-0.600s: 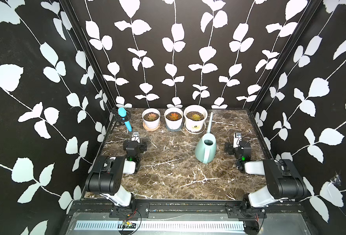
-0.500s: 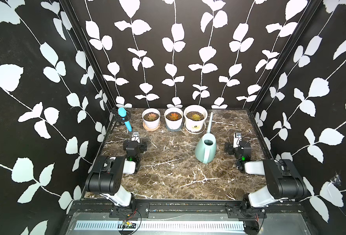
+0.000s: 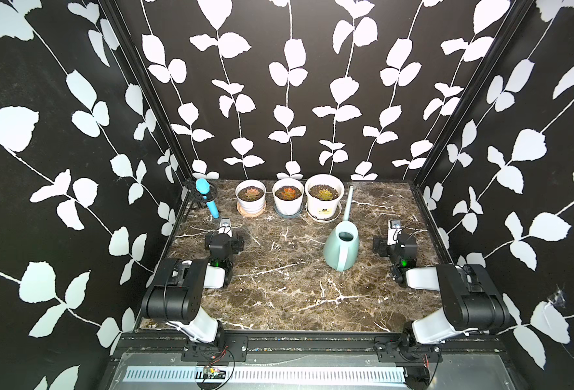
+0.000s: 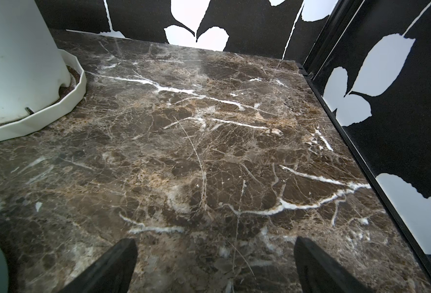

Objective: Water the succulent around the soil edge
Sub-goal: Pick up the watering can from the center of the board.

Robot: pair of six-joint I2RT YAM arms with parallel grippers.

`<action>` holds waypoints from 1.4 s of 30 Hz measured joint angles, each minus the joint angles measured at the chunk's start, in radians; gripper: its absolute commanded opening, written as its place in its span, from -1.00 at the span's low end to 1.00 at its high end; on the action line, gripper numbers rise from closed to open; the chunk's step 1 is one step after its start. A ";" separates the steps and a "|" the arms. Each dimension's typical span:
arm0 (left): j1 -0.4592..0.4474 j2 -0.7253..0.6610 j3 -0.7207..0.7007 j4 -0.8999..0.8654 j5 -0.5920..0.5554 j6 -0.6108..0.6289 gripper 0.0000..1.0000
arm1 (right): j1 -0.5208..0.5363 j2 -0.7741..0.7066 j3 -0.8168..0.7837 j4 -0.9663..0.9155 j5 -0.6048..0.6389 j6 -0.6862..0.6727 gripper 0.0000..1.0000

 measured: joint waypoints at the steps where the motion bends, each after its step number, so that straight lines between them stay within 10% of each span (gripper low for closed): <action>1: 0.000 0.000 0.002 0.000 0.001 0.000 0.98 | 0.000 0.000 0.000 0.000 0.000 0.000 0.99; 12: 0.000 -0.001 0.003 -0.002 0.005 -0.003 0.98 | 0.012 -0.019 0.006 -0.035 0.028 0.000 0.99; 18: -0.037 -0.145 0.114 -0.285 -0.063 0.000 0.98 | 0.098 -0.313 0.330 -0.659 0.233 0.174 0.98; 24: -0.061 -0.407 0.214 -0.500 -0.104 -0.066 0.98 | 0.107 -0.529 0.520 -1.028 0.084 0.372 0.75; 32: -0.075 -0.540 0.320 -0.830 -0.042 -0.180 0.96 | 0.452 -0.726 0.555 -1.492 0.025 0.602 0.33; 42: -0.080 -0.574 0.300 -0.918 0.092 -0.310 0.96 | 0.872 -0.389 0.733 -1.693 0.222 0.940 0.22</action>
